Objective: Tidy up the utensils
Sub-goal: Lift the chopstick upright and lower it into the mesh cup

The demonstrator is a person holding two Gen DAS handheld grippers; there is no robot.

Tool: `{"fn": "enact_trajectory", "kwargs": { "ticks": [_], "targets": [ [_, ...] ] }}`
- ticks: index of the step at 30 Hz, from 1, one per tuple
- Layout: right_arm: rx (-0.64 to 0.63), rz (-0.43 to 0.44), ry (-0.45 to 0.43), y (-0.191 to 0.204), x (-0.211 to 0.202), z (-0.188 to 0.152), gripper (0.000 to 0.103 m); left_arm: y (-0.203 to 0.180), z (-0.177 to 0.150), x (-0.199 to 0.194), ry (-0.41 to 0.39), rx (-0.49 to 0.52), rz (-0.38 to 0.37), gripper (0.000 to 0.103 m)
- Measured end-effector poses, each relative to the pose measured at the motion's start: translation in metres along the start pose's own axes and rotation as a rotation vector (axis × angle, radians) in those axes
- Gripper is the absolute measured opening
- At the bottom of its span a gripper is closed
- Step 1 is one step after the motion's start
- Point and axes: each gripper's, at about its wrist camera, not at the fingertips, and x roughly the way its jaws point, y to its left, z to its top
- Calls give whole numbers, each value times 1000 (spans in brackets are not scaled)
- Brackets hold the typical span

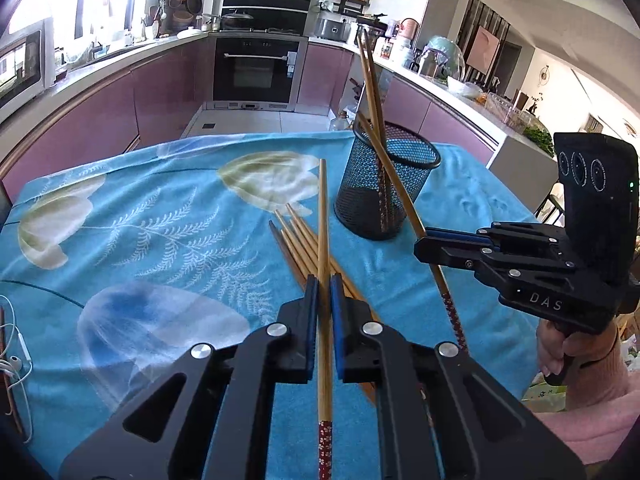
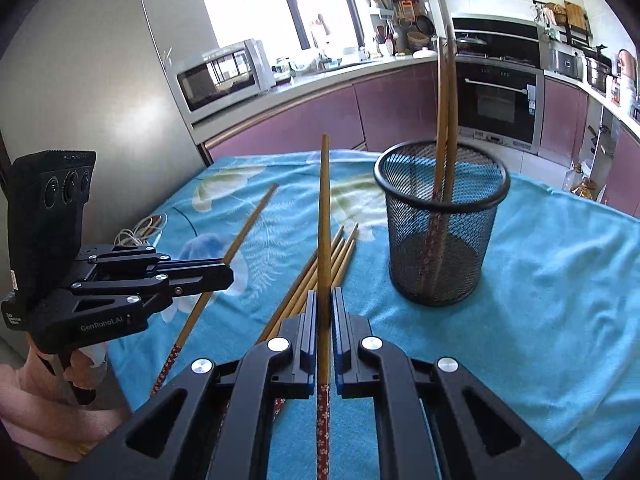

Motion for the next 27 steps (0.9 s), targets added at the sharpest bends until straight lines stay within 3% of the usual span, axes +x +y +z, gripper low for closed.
{"fn": "enact_trajectory", "kwargs": {
  "ticks": [12, 27],
  "targets": [
    [19, 5, -124, -15, -38, 18, 6, -8, 27, -48, -127, -12, -71, 7],
    [4, -29, -246, -28, -74, 56, 6, -30, 85, -60, -256, -6, -105, 7]
  ]
}}
